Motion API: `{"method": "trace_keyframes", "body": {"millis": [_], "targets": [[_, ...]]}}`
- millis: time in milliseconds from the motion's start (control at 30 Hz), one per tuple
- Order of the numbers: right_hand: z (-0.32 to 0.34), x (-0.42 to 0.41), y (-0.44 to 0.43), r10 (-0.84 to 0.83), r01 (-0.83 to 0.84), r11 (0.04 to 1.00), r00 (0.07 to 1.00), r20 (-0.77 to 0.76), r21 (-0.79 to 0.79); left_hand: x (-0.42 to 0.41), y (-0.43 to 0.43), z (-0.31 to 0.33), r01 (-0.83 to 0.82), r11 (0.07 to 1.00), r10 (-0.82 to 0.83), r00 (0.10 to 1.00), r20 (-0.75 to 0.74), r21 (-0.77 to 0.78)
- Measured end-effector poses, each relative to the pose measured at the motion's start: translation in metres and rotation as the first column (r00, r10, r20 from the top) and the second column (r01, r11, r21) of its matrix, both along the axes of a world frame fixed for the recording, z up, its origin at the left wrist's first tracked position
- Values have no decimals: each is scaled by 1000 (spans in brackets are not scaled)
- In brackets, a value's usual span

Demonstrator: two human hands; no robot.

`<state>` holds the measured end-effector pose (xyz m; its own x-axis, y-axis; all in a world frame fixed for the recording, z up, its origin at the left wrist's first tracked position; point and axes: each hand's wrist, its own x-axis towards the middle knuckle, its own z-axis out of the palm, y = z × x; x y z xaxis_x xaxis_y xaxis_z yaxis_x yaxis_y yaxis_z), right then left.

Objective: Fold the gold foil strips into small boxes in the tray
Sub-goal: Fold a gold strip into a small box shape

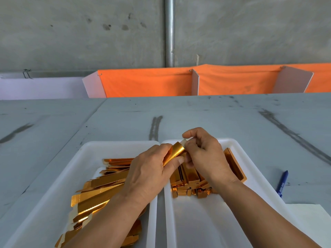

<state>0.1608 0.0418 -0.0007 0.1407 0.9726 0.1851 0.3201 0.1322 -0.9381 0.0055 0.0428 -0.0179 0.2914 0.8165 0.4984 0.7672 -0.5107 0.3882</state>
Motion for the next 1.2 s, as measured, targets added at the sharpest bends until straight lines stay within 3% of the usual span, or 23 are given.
{"method": "trace_keyframes", "body": {"millis": [67,167,267,633,867,1200], "targets": [[3,3,2,6,-21,998,975,-224,-66,-2,1,1,4,1000,-4,1000,10,12],[9,6,4,2,-106,981,839,-543,-161,-2,1,1,-2,1000,2,1000,5,26],[10,6,2,33,-211,959,745,-667,-189,-1,1,1,-1,1000,1,1000,-4,21],[8,4,3,132,-278,950,769,-625,-141,-1,0,0,11,999,-11,1000,0,38],[7,5,3,148,-308,945,707,-691,-113,-2,0,1,5,1000,-5,1000,7,31],[6,5,5,166,-306,944,759,-630,-120,0,-1,3,23,999,-24,1000,16,35]]}}
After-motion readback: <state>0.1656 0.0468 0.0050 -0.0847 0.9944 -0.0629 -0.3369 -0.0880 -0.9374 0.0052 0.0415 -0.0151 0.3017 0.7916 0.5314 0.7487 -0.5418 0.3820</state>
